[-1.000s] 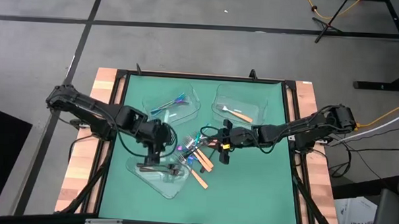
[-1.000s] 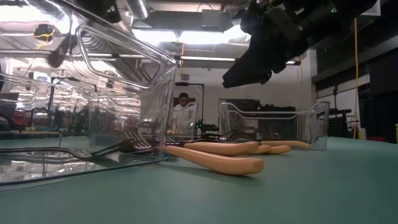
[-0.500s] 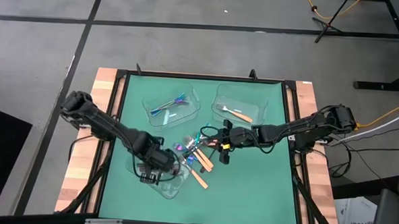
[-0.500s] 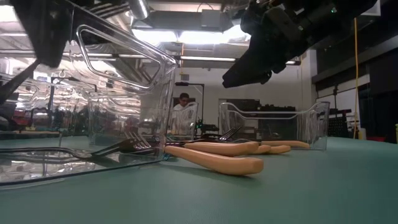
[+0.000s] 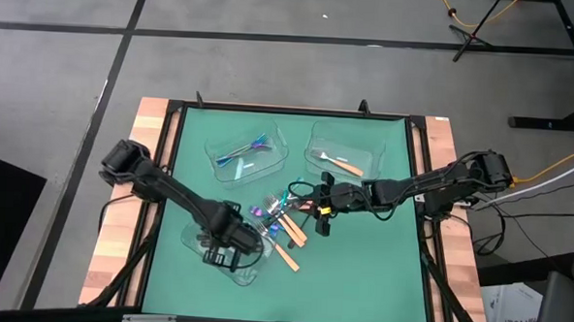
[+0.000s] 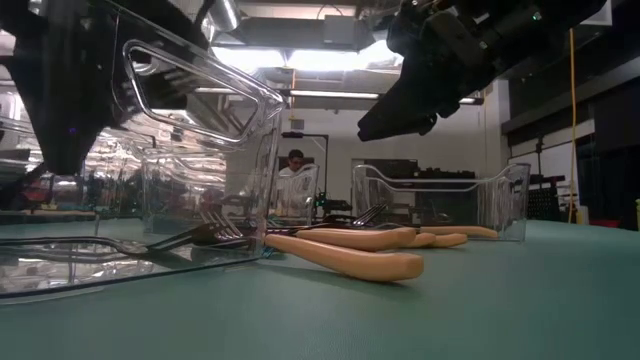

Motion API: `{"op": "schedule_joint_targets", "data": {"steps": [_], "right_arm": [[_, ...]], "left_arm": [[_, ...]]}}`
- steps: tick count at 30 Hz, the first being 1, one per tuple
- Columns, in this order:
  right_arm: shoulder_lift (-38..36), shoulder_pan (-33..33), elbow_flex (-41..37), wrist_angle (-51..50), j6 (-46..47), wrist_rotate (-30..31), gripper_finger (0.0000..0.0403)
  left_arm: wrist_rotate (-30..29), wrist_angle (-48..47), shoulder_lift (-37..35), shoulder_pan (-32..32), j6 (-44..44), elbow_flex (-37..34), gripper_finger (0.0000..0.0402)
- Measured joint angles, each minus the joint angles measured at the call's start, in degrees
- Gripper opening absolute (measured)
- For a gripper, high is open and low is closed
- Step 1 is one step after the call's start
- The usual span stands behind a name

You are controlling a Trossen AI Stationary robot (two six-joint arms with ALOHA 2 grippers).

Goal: Sort silverware by color (type)
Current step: Put the black fork into the bottom transparent bin

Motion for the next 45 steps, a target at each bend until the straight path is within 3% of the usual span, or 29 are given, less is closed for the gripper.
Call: {"op": "schedule_joint_targets", "data": {"steps": [39, 45], "right_arm": [[0.0, 0.0, 0.0, 0.0, 0.0, 0.0, 0.0154], [0.0, 0.0, 0.0, 0.0, 0.0, 0.0, 0.0154]], "left_arm": [[-2.2, 2.1, 2.1, 0.4, -0.1, 0.0, 0.0010], [-2.2, 2.1, 2.1, 0.4, -0.1, 0.0, 0.0045]]}}
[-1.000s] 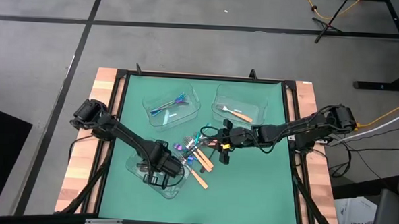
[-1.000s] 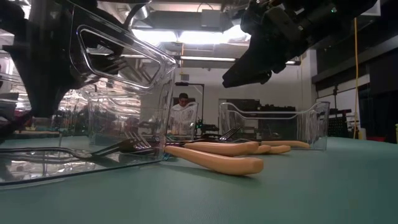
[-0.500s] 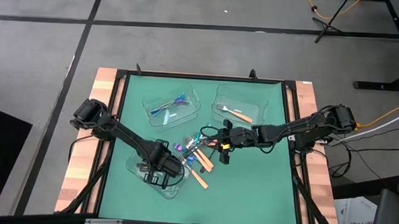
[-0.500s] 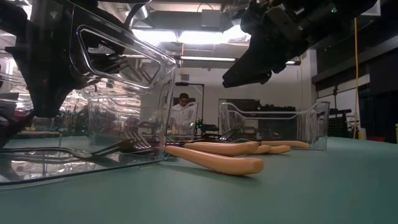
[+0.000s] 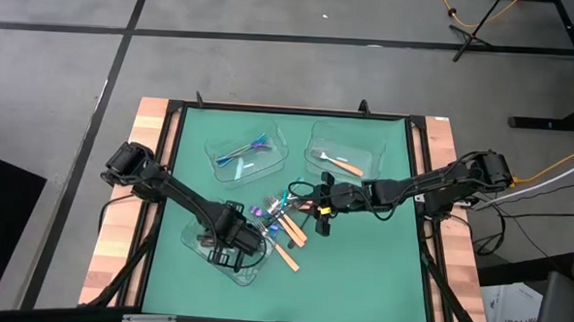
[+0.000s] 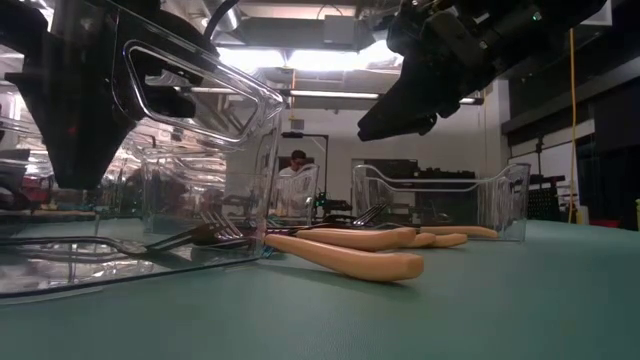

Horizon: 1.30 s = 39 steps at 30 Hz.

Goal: Sort silverware by color (type)
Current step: Put the black fork into the bottom transparent bin, then put the yellow fork into the top right transparent bin

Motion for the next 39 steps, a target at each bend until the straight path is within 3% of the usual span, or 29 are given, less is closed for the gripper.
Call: {"op": "schedule_joint_targets", "data": {"steps": [10, 23, 34, 39], "right_arm": [[0.0, 0.0, 0.0, 0.0, 0.3, 0.0, 0.0154], [0.0, 0.0, 0.0, 0.0, 10.8, -1.9, 0.0154], [0.0, 0.0, 0.0, 0.0, 10.3, -1.9, 0.0154], [0.0, 0.0, 0.0, 0.0, 10.3, 1.3, 0.0154]], "left_arm": [[0.0, 0.0, 0.0, 0.0, 0.0, 0.0, 0.0099], [0.0, 0.0, 0.0, 0.0, 0.0, 0.0, 0.0101], [0.0, 0.0, 0.0, 0.0, -0.1, 0.0, 0.0101], [0.0, 0.0, 0.0, 0.0, -0.2, 0.0, 0.0101]]}}
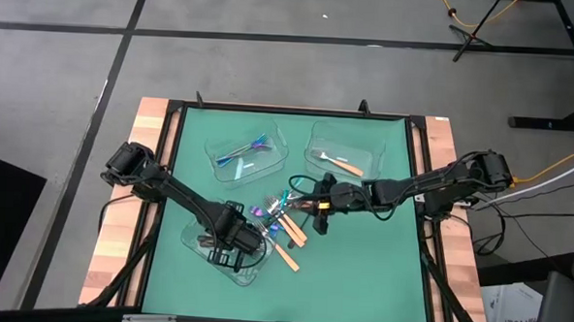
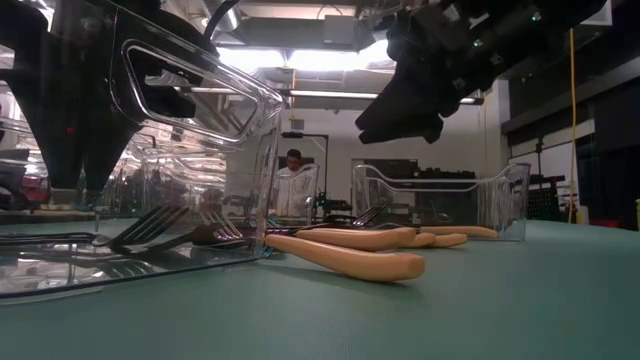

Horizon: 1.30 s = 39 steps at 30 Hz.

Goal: Sort silverware by color (type)
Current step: Put the yellow fork into the top right transparent bin

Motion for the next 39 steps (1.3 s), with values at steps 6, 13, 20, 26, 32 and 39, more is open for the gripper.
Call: {"op": "schedule_joint_targets", "data": {"steps": [6, 13, 20, 26, 32, 39], "right_arm": [[0.0, -2.6, 0.0, -0.2, 3.8, 1.3, 0.0154], [0.0, -6.5, 0.0, -0.8, 3.2, -5.7, 0.0154], [0.0, -6.3, 0.0, -2.6, -11.7, -15.2, 0.0154], [0.0, -6.4, 0.0, -6.6, -25.9, -18.4, 0.0154], [0.0, -6.4, 0.0, -7.3, -32.5, -23.1, 0.0154], [0.0, -6.4, 1.0, -9.7, -34.6, -26.7, 0.0154]], "left_arm": [[0.0, 0.0, 0.0, 0.0, 0.0, 0.0, 0.0101], [0.0, 0.0, 0.0, 0.0, 0.0, 0.0, 0.0101], [-1.3, 0.0, 0.0, 0.0, 0.0, 0.0, 0.0101], [-1.3, 0.0, 0.0, 0.0, -0.1, 0.0, 0.0101], [-1.3, 0.0, 0.0, 0.0, -0.2, 0.0, 0.0101], [-1.3, 0.0, 0.0, 0.0, -0.2, 0.0, 0.0101]]}}
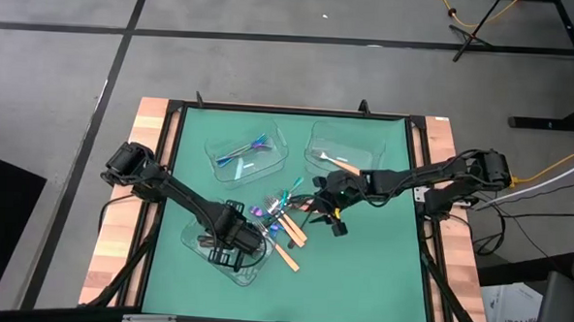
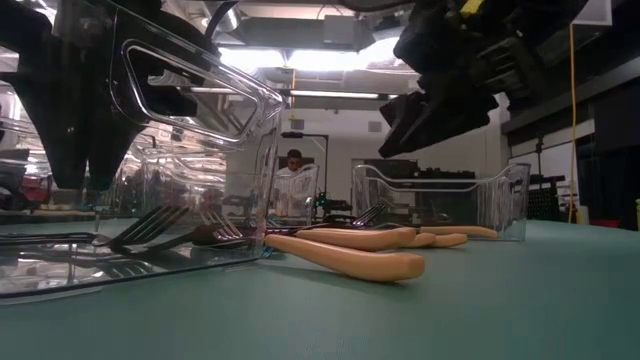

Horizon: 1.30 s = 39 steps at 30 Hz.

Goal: Sort silverware by color (type)
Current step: Put the yellow fork into the top right transparent bin

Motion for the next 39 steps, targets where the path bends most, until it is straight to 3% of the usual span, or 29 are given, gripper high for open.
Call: {"op": "schedule_joint_targets", "data": {"steps": [5, 10, 15, 21, 25, 39], "right_arm": [[0.6, 1.4, 3.3, -1.8, 3.5, 0.1, 0.0154], [2.4, 4.2, 5.9, -1.4, 16.2, 1.9, 0.0154], [5.0, 6.9, 7.6, -0.3, 26.0, 7.5, 0.0154], [8.7, 8.8, 8.9, -0.2, 31.7, 17.9, 0.0154], [11.3, 8.6, 9.6, 0.1, 36.2, 21.0, 0.0154], [18.7, 8.6, 9.5, 4.8, 39.7, 22.8, 0.0154]], "left_arm": [[0.0, 0.0, 0.0, 0.0, 0.0, 0.0, 0.0101], [0.0, 0.5, 0.0, 0.0, -0.2, 0.0, 0.0101], [0.0, 1.4, 0.0, 0.0, -0.2, 0.0, 0.0101], [0.0, 1.8, 0.0, 0.0, -0.2, 0.0, 0.0101], [0.0, 2.3, 0.0, 0.0, -0.2, 0.0, 0.0101], [0.0, 3.2, 0.0, 0.0, -0.1, 0.0, 0.0101]]}}
